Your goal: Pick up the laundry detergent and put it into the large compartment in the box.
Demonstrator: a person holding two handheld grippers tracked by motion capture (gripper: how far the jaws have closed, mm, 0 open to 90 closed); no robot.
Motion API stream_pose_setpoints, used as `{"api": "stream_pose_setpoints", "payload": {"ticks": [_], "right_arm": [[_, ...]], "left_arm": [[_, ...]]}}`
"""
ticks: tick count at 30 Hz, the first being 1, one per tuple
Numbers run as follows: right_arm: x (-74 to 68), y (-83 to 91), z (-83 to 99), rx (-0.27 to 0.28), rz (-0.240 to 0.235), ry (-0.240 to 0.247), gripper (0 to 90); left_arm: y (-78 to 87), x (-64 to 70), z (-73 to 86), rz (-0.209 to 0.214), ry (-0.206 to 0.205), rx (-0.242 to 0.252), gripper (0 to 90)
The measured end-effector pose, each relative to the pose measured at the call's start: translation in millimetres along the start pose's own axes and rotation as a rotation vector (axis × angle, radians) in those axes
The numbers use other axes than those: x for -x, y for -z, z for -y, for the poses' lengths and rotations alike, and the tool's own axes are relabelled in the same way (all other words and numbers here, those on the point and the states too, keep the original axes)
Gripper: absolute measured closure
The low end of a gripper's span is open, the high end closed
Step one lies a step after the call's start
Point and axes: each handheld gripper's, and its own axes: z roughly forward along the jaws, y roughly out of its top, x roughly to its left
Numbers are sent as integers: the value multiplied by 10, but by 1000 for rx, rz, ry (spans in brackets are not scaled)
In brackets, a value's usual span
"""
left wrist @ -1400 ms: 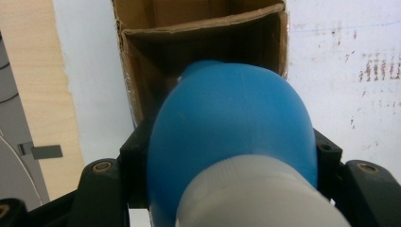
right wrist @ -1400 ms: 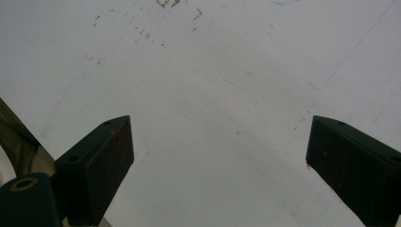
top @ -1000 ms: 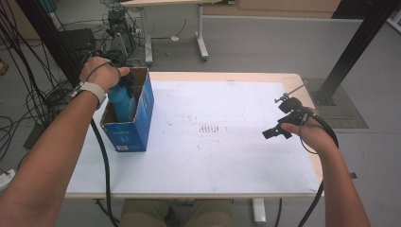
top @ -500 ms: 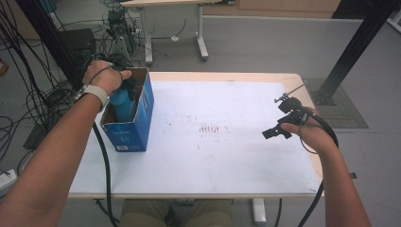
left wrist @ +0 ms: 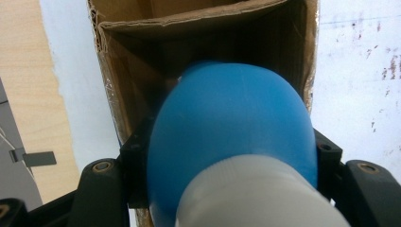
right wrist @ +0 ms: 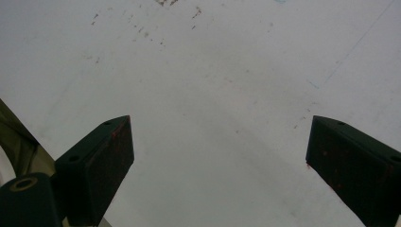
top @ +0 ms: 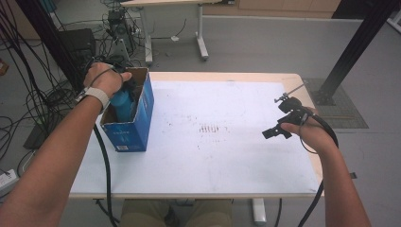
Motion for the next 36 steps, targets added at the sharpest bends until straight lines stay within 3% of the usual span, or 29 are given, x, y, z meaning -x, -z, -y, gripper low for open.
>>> {"api": "stream_pose_setpoints", "payload": {"ticks": [36], "right_arm": [[-12,27,51,4,3,-9,83]], "left_arm": [[-224,53,21,-18,-14,-2,375]]}}
